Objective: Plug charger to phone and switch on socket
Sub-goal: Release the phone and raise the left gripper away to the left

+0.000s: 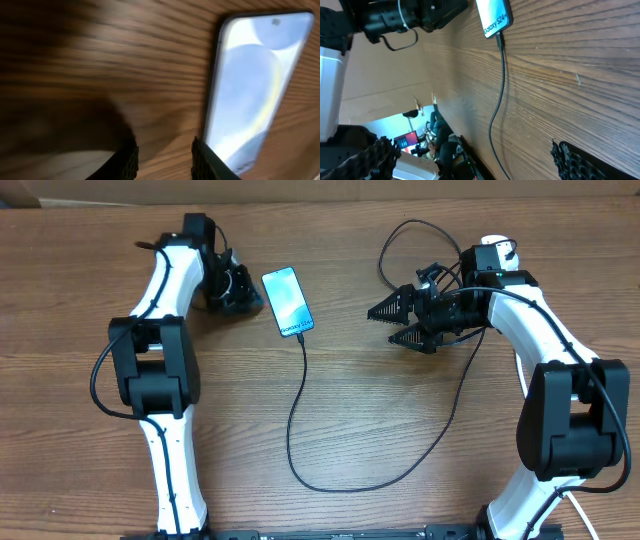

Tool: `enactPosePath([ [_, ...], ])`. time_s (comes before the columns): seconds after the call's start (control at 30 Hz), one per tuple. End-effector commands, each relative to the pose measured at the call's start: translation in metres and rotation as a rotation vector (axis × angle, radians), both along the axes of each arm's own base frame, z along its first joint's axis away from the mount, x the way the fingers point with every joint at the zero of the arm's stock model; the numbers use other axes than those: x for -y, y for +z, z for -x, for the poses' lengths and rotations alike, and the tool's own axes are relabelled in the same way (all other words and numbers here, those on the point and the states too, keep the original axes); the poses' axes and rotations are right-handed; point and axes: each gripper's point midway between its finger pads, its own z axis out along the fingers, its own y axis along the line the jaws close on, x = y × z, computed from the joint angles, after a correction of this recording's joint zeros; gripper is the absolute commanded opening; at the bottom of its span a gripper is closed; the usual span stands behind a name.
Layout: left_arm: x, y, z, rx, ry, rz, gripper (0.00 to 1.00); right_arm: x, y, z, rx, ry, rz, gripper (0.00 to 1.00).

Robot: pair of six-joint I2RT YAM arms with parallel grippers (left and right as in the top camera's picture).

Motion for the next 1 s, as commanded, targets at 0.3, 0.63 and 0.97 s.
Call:
enactPosePath([
  [0.3,-0.014,0.132,-0.028,0.182,-0.04,-0.053,0.31,0.004,0.005,0.002,0.013,-0.006,0.063,1.0],
  [0.63,-0.014,0.247,-0.007,0.407,-0.061,-0.044,0.36,0.005,0.035,0.011,0.061,-0.009,0.061,1.0],
  [0.97,-0.02,0.317,0.018,0.573,-0.068,-0.088,1.0,0.057,0.072,0.03,0.137,-0.198,0.394,1.0],
])
